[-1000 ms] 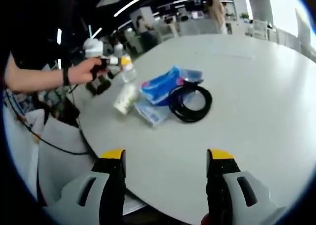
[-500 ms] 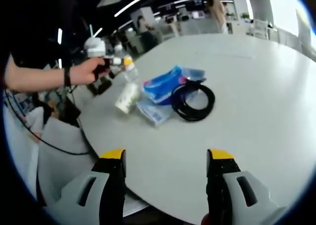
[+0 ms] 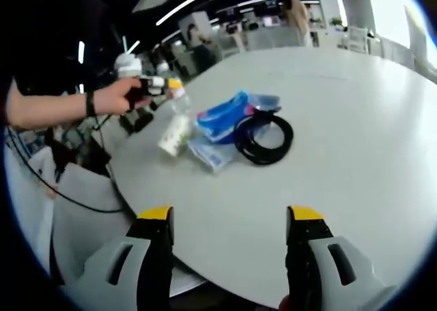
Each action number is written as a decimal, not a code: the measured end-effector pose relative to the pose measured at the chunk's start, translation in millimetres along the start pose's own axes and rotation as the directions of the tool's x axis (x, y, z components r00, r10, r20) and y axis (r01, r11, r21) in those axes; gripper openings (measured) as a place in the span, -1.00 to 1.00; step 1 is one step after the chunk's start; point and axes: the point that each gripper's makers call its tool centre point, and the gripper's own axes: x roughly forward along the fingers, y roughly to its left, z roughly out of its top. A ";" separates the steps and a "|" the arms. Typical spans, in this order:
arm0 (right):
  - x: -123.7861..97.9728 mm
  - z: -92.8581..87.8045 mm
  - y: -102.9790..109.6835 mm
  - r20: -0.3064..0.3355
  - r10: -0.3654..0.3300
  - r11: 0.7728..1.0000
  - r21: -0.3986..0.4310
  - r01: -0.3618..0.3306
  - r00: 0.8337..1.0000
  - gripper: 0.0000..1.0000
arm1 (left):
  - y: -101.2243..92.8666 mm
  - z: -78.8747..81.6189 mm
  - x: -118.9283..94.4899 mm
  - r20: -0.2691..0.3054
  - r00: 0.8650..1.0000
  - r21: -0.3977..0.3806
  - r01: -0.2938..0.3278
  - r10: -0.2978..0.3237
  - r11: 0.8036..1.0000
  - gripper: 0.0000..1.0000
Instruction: Arrange the tabletop items into an orderly group along one side of the table until the central work area is clear of visible clutter.
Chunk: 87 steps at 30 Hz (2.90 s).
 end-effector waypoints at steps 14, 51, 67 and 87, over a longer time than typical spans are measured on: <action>2.1 -0.6 3.6 0.016 0.011 1.000 0.001 -0.011 1.000 0.31 | 9.6 -12.5 -34.8 -0.001 1.000 -0.079 0.016 -0.016 0.997 -0.14; -16.1 -10.7 9.0 0.067 0.011 1.000 0.023 -0.012 0.998 0.29 | -5.9 -115.1 -128.0 -0.108 0.986 -0.120 0.111 -0.124 0.987 -0.19; -31.0 -20.2 3.1 0.082 -0.018 0.999 0.047 0.014 0.996 0.28 | -58.5 -120.2 -122.8 -0.125 0.964 -0.132 0.217 -0.234 0.967 -0.11; -34.3 -29.6 0.5 0.091 -0.030 0.996 0.081 0.023 0.995 0.27 | -83.0 -139.1 -96.9 -0.222 0.934 -0.139 0.252 -0.278 0.958 0.02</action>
